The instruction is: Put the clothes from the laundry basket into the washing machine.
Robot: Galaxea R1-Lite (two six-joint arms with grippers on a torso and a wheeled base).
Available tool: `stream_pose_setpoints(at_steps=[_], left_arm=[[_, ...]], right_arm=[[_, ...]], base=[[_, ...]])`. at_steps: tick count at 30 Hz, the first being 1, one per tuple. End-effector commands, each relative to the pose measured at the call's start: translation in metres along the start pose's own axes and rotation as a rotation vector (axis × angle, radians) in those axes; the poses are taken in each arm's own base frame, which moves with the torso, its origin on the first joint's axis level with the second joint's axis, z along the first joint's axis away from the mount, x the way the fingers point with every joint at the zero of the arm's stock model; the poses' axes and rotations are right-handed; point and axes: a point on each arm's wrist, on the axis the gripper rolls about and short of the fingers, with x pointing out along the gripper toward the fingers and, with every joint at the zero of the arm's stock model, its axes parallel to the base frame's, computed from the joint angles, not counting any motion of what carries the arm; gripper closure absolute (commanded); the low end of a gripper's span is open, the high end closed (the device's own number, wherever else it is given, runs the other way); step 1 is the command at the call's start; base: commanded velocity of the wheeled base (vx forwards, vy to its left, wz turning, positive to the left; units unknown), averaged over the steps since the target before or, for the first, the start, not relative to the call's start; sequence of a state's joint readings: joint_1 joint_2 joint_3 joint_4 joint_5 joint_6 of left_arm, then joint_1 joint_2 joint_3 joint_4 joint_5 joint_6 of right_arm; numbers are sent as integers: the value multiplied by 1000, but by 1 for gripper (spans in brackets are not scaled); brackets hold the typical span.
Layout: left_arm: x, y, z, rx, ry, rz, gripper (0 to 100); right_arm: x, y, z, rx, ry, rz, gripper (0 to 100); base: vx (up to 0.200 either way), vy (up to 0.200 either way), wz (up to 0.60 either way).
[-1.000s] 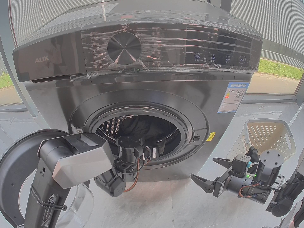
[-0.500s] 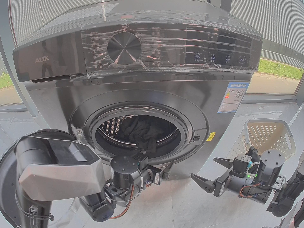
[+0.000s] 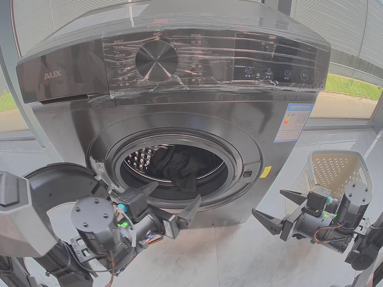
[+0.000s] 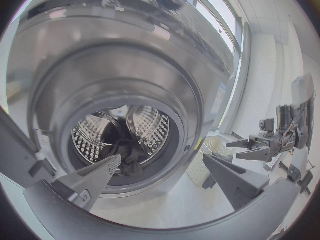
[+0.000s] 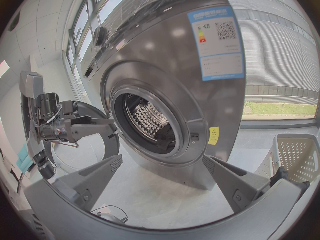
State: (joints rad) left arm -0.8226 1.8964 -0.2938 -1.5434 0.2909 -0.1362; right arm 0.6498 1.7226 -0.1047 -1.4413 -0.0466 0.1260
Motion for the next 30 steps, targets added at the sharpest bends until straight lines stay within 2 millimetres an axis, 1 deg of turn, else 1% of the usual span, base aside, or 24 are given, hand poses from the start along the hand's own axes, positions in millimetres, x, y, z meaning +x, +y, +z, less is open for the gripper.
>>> stream_pose_setpoints(at_steps=[1,4,5,8,9,11,12,15,19,23,26,27,30], left_arm=[[-41,18,30,-71,-97,43,0],[-52,20,31,-70,-97,45,0],[-52,20,31,-70,-97,45,0],[-54,22,26,-56,-71,52,0],[-54,22,26,-56,-71,52,0],[-57,24,28,-58,-83,75,0],[-57,24,28,-58,-83,75,0],[-63,32,31,-39,-100,120,0],[-71,35,33,-19,-106,123,0],[-78,37,34,-15,-111,130,0],[-92,40,35,8,-120,134,0],[-97,41,37,12,-136,139,0],[-106,43,46,5,-189,150,0]], right_arm=[[-26,-17,17,10,-101,-80,0],[-42,-23,23,7,-146,-120,0],[-42,-23,23,7,-146,-120,0],[-56,-26,26,3,-177,-147,0],[-56,-26,26,3,-177,-147,0],[-67,-29,32,-8,-228,-177,0],[-67,-29,32,-8,-228,-177,0],[-76,-35,38,-24,-271,-226,0],[-86,-35,40,-38,-285,-239,0],[-96,-33,38,-40,-267,-239,0],[-109,-30,33,-36,-217,-240,0],[-114,-29,30,-35,-201,-240,0],[-125,-27,27,-35,-194,-239,0]], base=[[0,0,0],[0,0,0],[0,0,0],[0,0,0],[0,0,0],[0,0,0],[0,0,0],[0,0,0],[-200,0,0],[-200,0,0],[-200,0,0],[-200,0,0],[-200,0,0]])
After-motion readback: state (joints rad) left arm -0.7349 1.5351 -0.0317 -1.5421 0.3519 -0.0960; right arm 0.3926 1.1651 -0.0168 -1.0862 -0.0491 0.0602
